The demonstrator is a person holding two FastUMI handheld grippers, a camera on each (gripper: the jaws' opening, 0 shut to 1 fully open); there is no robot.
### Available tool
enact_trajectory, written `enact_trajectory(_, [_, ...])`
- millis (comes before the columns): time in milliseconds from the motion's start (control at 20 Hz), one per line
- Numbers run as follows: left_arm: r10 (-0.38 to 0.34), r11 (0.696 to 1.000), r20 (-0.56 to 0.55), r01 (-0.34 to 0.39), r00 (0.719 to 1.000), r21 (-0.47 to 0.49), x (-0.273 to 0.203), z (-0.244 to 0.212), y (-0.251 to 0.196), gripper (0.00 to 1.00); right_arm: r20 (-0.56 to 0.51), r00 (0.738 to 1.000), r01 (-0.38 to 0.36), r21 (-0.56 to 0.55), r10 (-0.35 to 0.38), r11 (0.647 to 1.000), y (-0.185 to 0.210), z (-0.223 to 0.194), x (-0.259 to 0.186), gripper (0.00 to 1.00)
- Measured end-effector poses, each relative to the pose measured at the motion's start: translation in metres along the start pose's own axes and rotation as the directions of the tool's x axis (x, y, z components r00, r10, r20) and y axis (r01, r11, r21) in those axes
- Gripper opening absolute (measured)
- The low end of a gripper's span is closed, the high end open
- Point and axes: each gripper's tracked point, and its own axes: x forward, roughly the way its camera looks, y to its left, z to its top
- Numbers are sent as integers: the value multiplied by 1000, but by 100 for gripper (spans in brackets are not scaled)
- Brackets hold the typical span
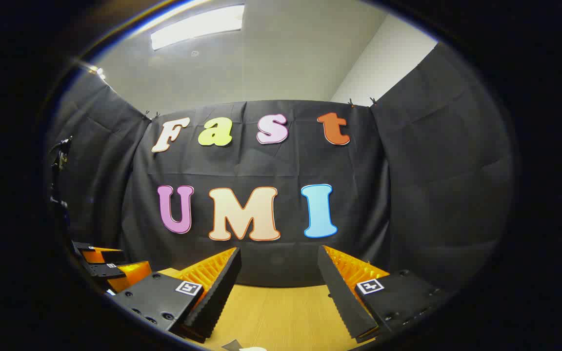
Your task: First open the suitcase, pack the skin care products into it, and then close the suitcase.
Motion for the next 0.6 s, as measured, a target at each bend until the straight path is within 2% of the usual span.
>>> enact_trajectory(100, [-8, 1000, -19, 8, 1000, 9, 2, -8, -4, 95, 2, 1000, -10, -6, 10, 1000, 2, 1, 0, 96])
enact_trajectory(150, [-10, 1000, -40, 10, 999, 13, 3, -14, -5, 95, 1, 1000, -10, -8, 10, 1000, 1, 0, -1, 98])
enact_trajectory(600, [-1, 1000, -188, 5, 982, 21, 11, -71, -5, 95, -37, 999, 13, -14, -14, 1000, -11, -13, -2, 100])
